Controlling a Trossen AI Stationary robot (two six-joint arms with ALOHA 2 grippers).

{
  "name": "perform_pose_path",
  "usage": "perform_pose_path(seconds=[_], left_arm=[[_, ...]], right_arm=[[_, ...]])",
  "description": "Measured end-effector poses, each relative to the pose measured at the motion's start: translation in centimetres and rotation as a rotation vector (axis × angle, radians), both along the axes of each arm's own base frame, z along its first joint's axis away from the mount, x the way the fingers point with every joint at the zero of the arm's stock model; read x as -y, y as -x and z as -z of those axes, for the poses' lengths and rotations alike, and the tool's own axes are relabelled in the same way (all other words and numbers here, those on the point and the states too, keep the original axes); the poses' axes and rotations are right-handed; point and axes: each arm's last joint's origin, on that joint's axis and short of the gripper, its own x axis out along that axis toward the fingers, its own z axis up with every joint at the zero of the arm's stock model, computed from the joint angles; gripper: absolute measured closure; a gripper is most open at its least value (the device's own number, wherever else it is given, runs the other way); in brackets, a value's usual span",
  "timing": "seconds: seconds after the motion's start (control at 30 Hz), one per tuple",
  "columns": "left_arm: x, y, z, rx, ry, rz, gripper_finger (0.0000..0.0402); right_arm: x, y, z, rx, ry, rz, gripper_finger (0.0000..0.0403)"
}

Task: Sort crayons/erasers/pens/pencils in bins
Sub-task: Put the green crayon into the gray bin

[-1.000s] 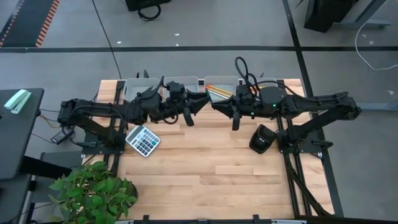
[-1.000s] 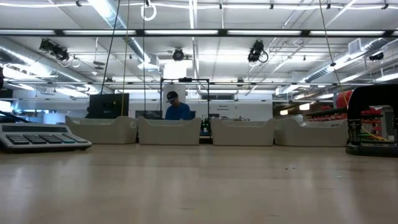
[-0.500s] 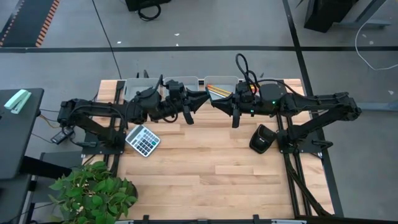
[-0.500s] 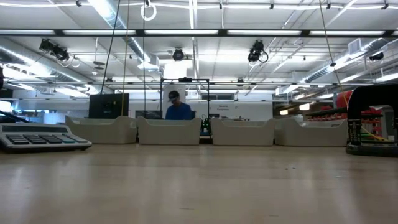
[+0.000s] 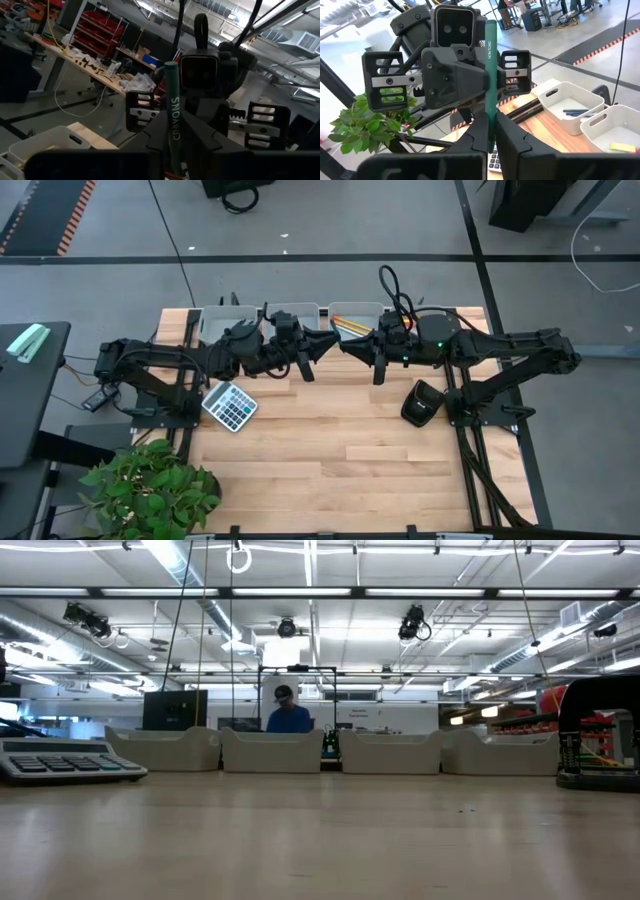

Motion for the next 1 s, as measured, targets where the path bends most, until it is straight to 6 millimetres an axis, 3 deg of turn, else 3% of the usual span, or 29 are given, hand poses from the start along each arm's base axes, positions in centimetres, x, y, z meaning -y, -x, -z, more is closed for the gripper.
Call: perform_pose_path(seconds=[0.43,0.87,1.0], left_arm=[[0.0,0.0,-0.1,0.014,0.0,-0.001,0.036],[-0.7,0.6,-0.7,0.009,-0.055,-0.045,0.0361],[-1.6,1.9,-1.0,-0.07,-0.059,-0.07,0.0369]], right_arm=[[0.0,0.0,0.0,0.003,-0.012,0.0,0.0377],[-0.1,0.1,0.8,-0.083,-0.024,-0.023,0.0293],[-0.1,0.1,1.2,-0.125,-0.023,-0.023,0.0284]])
